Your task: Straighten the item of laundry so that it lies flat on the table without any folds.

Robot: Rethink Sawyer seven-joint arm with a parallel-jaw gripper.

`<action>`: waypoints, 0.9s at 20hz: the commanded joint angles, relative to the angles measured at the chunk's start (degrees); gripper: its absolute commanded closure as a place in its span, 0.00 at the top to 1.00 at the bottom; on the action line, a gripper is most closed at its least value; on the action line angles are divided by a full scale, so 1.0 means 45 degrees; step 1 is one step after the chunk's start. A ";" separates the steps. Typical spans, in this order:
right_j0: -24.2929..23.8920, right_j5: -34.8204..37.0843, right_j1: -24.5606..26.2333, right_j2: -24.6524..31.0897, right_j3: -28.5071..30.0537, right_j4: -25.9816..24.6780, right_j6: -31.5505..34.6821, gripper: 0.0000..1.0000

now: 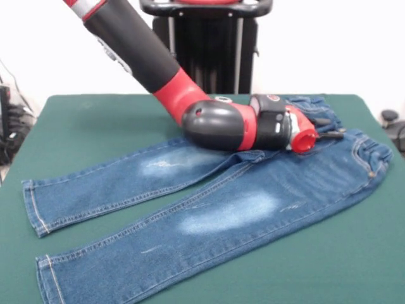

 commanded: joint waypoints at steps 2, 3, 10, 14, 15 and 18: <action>0.1411 -0.2954 -0.1679 -0.0202 -0.0258 -0.0858 0.1336 1.00; 0.1770 -0.3159 -0.2334 -0.0771 -0.0359 -0.1156 0.1598 1.00; 0.4245 -0.2929 -0.6019 -0.4390 -0.0788 -0.2300 0.3310 1.00; 0.4471 -0.1434 -0.6945 -0.4727 -0.0604 -0.1982 0.3526 1.00; 0.4479 -0.1317 -0.7028 -0.4759 -0.0543 -0.1868 0.3502 1.00; 0.4505 -0.1213 -0.7113 -0.4805 -0.0417 -0.1553 0.3333 1.00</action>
